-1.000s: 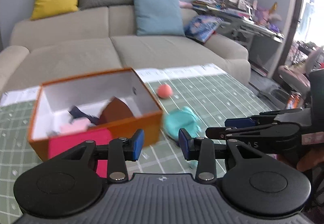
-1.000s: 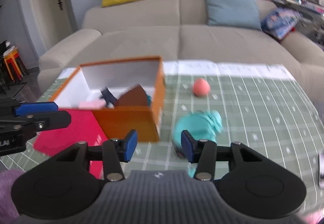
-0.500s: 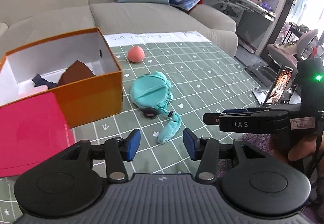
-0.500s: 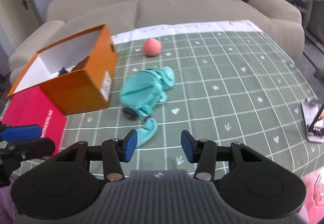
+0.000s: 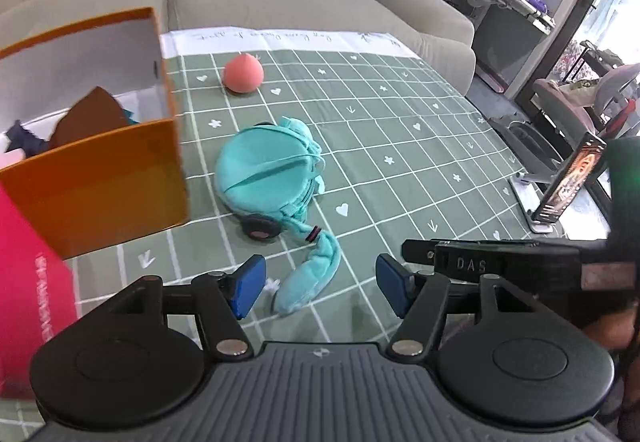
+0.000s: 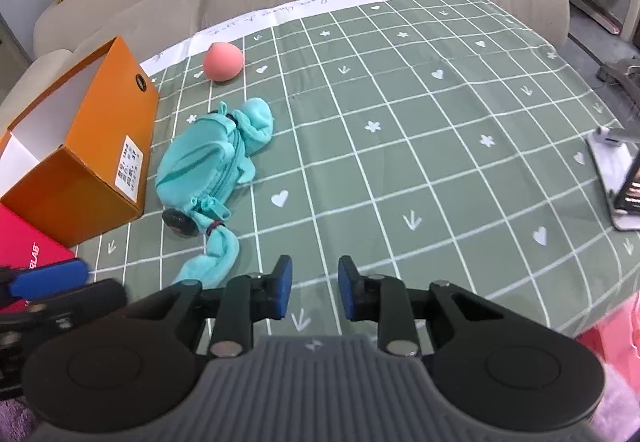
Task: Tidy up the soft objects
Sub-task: 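Grasp the teal pouch by its strap with the left tool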
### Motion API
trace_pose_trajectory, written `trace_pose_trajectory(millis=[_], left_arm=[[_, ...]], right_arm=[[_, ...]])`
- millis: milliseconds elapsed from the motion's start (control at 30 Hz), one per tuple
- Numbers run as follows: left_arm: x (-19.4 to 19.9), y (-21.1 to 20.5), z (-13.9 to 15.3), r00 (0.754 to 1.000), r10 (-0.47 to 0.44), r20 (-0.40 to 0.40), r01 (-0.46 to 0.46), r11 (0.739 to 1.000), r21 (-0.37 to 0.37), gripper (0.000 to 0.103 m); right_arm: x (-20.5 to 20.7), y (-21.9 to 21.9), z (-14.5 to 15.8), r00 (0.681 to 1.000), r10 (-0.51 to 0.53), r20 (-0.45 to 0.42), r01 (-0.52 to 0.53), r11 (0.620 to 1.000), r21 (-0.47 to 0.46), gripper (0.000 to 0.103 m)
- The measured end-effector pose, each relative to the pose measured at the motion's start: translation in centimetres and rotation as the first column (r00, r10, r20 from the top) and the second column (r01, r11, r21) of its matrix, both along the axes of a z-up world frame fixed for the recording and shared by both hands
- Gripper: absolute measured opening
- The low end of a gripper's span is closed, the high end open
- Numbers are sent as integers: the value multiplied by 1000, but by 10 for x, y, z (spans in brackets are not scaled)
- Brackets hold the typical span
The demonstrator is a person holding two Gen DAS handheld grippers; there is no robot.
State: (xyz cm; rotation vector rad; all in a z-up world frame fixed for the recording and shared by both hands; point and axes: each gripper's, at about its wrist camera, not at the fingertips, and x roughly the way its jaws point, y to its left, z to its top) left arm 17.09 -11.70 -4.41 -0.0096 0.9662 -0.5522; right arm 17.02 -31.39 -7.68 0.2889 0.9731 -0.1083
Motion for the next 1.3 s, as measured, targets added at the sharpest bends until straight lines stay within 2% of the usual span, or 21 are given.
trace_pose_trajectory(millis=[100,267,333,400,433,467,500,533,600,767,1000,1133,1200,1300], left_arm=[[10,-16,-14,999,-32,-18,33,999,37,75],[16,-31,-40,994,-84,-66,90,991,98,67],[17,-34,-49,993,-80,-81,90,987,129,55],[17,-36,-51,995,-79,-69,88,984,154,48],[16,-36,-51,994,-83,-65,92,982,165,38],[16,-36,-51,995,-84,-61,93,980,178,33],[15,-35,-51,995,-84,-57,94,977,190,21],[14,-33,-51,995,-85,-55,94,976,196,15],[12,-29,-49,995,-80,-64,91,977,194,11],[-6,-15,-46,990,-75,-119,97,977,188,8],[-41,16,-39,977,-50,-207,103,962,253,7],[-52,33,-38,974,18,-226,61,939,339,8],[-54,40,-37,977,63,-206,25,916,399,8],[-51,49,-34,981,117,-154,-36,892,451,9]], right_arm=[[6,-1,-5,1000,-4,12,3,1000,22,26],[14,-12,-13,999,-37,11,36,997,75,26],[17,-12,-16,999,-33,10,32,996,80,26],[20,-8,-17,1000,-11,17,9,996,84,26],[20,-5,-17,1000,1,19,-3,997,82,26],[21,-3,-18,1000,14,19,-15,997,79,26],[21,-1,-18,1000,23,18,-24,997,75,25],[22,0,-18,999,30,16,-31,997,73,25],[21,1,-19,999,37,13,-38,996,77,26],[21,2,-18,999,43,12,-44,996,72,26],[20,8,-16,997,82,11,-83,994,70,27],[17,15,-13,993,113,24,-114,991,63,27],[17,16,-13,992,121,20,-122,991,63,28],[16,19,-13,991,132,14,-132,989,62,29]])
